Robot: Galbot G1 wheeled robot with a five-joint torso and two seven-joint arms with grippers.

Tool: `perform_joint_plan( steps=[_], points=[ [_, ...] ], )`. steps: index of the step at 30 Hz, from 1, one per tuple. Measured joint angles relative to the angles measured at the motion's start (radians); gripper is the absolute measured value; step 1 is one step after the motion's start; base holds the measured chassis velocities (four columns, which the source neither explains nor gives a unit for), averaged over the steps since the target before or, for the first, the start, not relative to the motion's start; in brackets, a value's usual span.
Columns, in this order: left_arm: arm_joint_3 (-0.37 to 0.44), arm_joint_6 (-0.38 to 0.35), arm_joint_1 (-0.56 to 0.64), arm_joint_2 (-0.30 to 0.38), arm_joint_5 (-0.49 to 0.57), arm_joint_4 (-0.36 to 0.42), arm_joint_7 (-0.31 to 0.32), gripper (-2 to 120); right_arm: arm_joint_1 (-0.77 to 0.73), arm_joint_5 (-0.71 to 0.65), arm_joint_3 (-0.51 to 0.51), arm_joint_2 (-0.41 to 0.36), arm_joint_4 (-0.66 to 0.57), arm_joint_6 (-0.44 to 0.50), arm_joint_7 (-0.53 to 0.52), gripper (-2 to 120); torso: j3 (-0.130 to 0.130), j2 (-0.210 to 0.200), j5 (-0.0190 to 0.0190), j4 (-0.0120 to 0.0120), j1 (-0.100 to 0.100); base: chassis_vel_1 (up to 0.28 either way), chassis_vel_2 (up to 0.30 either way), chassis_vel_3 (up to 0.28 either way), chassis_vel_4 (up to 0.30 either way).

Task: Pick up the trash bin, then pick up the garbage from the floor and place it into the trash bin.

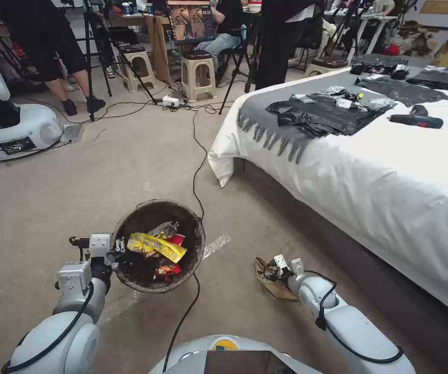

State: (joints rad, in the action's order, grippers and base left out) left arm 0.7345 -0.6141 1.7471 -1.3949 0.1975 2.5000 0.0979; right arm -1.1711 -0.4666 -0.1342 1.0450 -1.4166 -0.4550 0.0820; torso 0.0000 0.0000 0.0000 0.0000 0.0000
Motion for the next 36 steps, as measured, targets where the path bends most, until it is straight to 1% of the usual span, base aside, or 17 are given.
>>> perform_joint_plan(
  steps=[6,10,12,14,15,18,19,23,24,25,29,30,33,34,36],
  points=[
    [-0.001,0.000,-0.002,0.000,0.000,0.000,-0.001,3,-0.005,0.017,0.002,0.008,0.016,0.007,0.006,100,0.000,0.000,0.0000,0.0000,0.000,0.000,0.000,0.000,0.000],
    [-0.001,0.000,-0.002,-0.001,0.000,0.000,-0.001,3,-0.011,0.030,0.002,0.011,0.020,0.007,0.010,96,0.000,0.000,0.0000,0.0000,0.000,0.000,0.000,0.000,0.000],
    [-0.001,0.000,-0.001,-0.002,-0.001,0.000,-0.001,3,-0.020,0.044,0.001,0.011,0.020,0.007,0.012,86,0.000,0.000,0.0000,-0.0001,0.000,0.000,0.000,0.000,0.000],
    [-0.001,0.000,-0.001,-0.002,-0.002,0.000,-0.001,3,-0.027,0.047,0.000,0.012,0.018,0.008,0.012,78,0.000,0.000,-0.0002,-0.0002,0.000,0.000,0.000,0.000,0.000],
    [-0.001,0.000,-0.001,-0.002,-0.002,0.000,-0.001,3,-0.027,0.047,0.000,0.012,0.018,0.008,0.012,78,0.000,0.000,-0.0002,-0.0002,0.000,0.000,0.000,0.000,0.000],
    [-0.002,0.001,-0.002,-0.002,-0.002,0.000,-0.002,3,-0.031,0.053,-0.001,0.016,0.019,0.012,0.012,64,0.000,0.000,-0.0003,-0.0002,0.000,0.000,0.000,0.000,0.000],
    [-0.002,0.001,-0.002,-0.002,-0.002,0.000,-0.002,3,-0.031,0.053,-0.001,0.016,0.019,0.012,0.012,64,0.000,0.000,-0.0003,-0.0002,0.000,0.000,0.000,0.000,0.000],
    [-0.001,0.001,-0.002,-0.002,-0.002,0.000,-0.002,3,-0.030,0.058,-0.003,0.028,0.030,0.017,0.008,47,0.000,0.000,-0.0006,-0.0003,0.000,0.000,0.000,0.000,0.000],
    [-0.001,0.001,-0.002,-0.002,-0.002,0.000,-0.002,3,-0.030,0.058,-0.003,0.028,0.030,0.017,0.008,47,0.000,0.000,-0.0006,-0.0003,0.000,0.000,0.000,0.000,0.000],
    [-0.001,0.001,-0.002,-0.001,-0.002,0.000,-0.002,3,-0.028,0.060,-0.003,0.032,0.036,0.024,0.002,41,0.000,0.000,-0.0005,-0.0003,0.000,0.000,0.000,0.000,0.000],
    [0.001,0.001,-0.002,0.001,-0.002,0.000,-0.002,3,-0.029,0.061,-0.007,0.035,0.040,0.033,-0.008,22,0.000,0.000,-0.0002,0.0000,0.000,0.000,0.000,0.000,0.000],
    [0.001,0.001,-0.002,0.001,-0.002,0.000,-0.002,3,-0.029,0.061,-0.007,0.035,0.040,0.033,-0.008,22,0.000,0.000,-0.0002,0.0000,0.000,0.000,0.000,0.000,0.000],
    [-0.001,0.001,-0.005,0.001,-0.002,0.000,-0.002,3,-0.030,0.060,-0.011,0.036,0.039,0.036,-0.017,13,0.000,0.000,-0.0002,0.0001,0.000,0.000,0.000,0.000,0.000],
    [-0.001,0.001,-0.005,0.001,-0.002,0.000,-0.002,3,-0.030,0.060,-0.011,0.036,0.039,0.036,-0.017,13,0.000,0.000,-0.0002,0.0001,0.000,0.000,0.000,0.000,0.000],
    [-0.001,0.001,-0.007,0.002,-0.002,0.000,-0.002,3,-0.030,0.060,-0.014,0.038,0.041,0.042,-0.024,8,0.000,0.000,-0.0001,0.0000,0.000,0.000,0.000,0.000,0.000]
  ],
)
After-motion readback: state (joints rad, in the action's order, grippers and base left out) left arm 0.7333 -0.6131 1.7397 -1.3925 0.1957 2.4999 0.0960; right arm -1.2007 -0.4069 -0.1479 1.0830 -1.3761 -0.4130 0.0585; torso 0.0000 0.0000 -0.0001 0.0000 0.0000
